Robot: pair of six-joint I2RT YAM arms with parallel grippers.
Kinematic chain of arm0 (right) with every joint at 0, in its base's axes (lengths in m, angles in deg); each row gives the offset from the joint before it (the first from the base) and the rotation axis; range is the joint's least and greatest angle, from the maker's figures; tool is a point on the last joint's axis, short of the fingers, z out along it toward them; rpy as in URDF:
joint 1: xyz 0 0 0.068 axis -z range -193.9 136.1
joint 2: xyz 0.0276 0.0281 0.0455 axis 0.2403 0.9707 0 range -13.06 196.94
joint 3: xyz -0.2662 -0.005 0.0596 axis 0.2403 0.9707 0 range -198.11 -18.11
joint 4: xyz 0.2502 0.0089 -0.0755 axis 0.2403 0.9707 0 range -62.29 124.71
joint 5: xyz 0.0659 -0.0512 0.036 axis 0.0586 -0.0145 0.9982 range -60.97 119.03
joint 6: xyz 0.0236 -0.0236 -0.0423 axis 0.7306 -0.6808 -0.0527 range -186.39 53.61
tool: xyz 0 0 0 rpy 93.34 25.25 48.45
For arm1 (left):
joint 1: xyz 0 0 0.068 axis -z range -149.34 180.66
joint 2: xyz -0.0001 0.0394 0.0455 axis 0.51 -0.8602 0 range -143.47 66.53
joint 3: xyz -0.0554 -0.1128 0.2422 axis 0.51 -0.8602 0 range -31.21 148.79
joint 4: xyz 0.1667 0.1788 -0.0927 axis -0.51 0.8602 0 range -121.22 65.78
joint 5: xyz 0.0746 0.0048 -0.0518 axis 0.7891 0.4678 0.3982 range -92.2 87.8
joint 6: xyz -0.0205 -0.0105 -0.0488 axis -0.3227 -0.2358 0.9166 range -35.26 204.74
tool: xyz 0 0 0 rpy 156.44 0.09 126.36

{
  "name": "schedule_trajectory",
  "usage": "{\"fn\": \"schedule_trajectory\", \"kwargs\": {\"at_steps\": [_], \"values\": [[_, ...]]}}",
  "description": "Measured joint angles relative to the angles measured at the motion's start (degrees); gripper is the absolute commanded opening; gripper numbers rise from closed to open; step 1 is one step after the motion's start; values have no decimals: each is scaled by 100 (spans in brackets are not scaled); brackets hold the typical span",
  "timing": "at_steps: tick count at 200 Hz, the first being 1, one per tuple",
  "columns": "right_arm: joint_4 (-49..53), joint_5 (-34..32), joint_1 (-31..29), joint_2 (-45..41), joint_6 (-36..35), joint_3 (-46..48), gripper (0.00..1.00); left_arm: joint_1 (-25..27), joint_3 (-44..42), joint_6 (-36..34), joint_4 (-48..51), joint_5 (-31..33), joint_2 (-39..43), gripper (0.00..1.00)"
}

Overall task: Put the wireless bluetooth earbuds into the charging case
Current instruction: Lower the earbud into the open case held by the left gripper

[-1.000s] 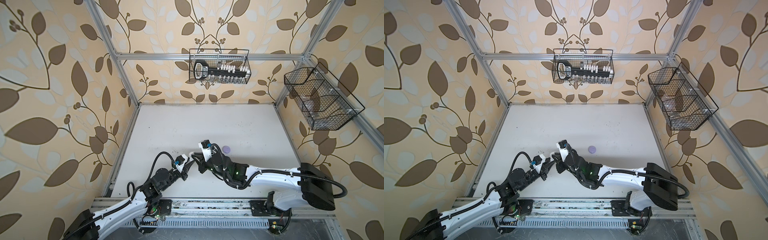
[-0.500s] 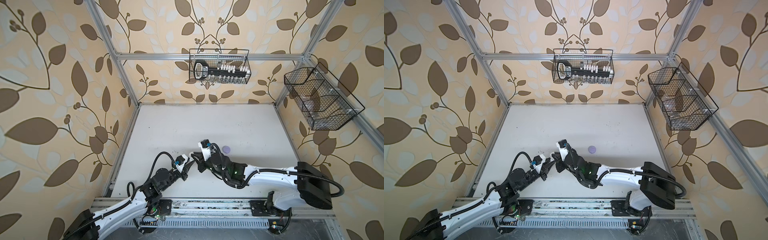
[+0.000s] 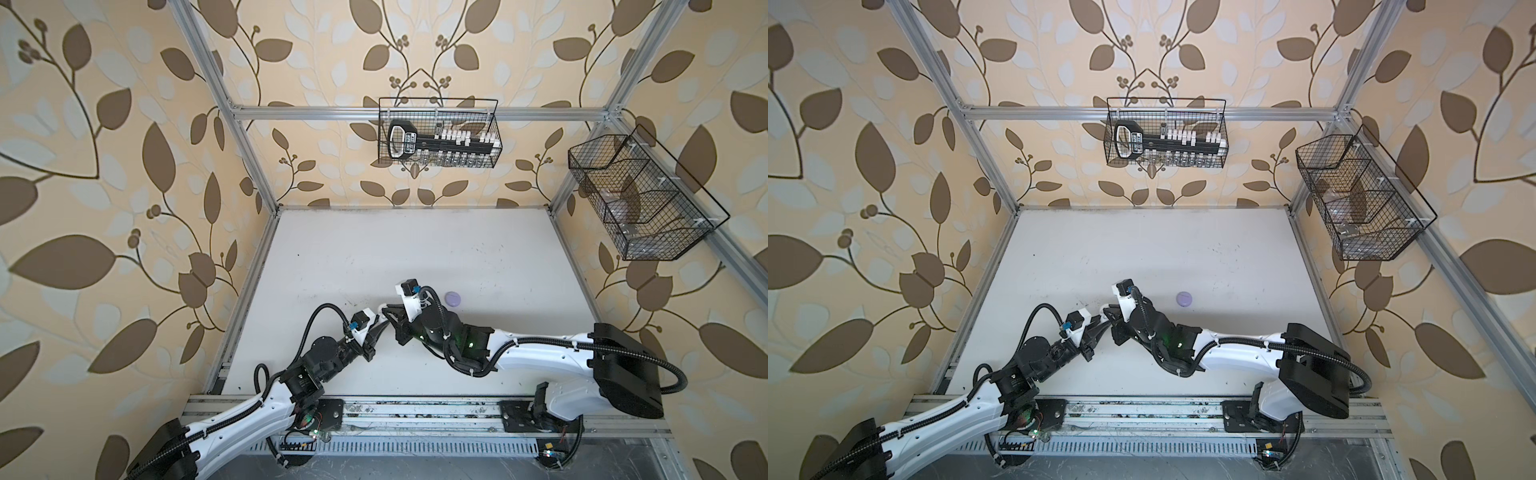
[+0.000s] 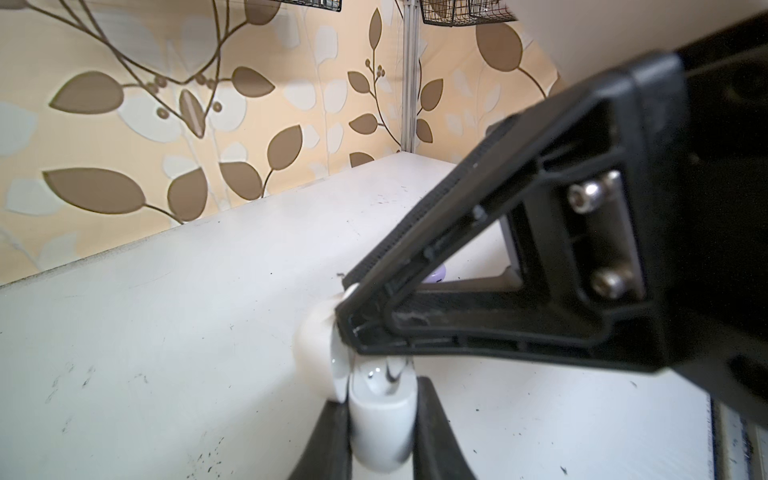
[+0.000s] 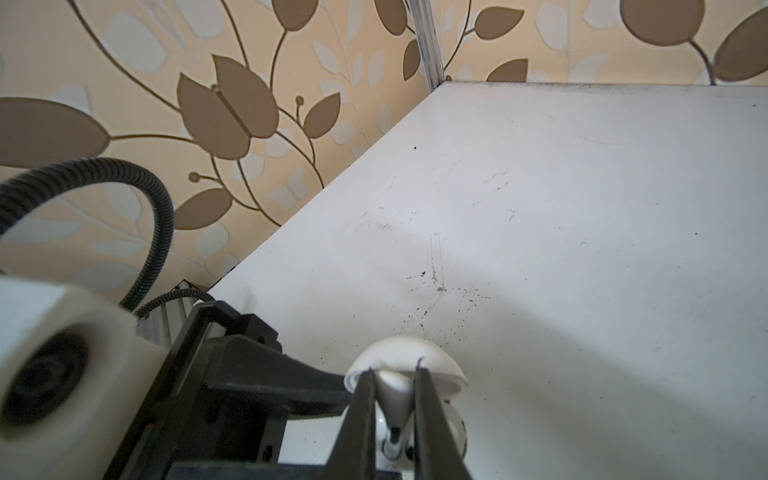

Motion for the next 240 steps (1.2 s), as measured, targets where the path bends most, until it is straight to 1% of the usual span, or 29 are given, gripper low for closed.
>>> {"fn": "schedule_trajectory", "kwargs": {"at_steps": [94,177,203,240], "values": [[9,-7,-63,0,0,2,6,0,0,2,0,116,66,0],[11,-4,-66,0,4,11,11,0,0,2,13,122,70,0],[22,-2,-66,0,20,13,14,0,0,2,24,122,76,0],[33,-2,-72,0,24,13,16,0,0,2,28,120,76,0]]}}
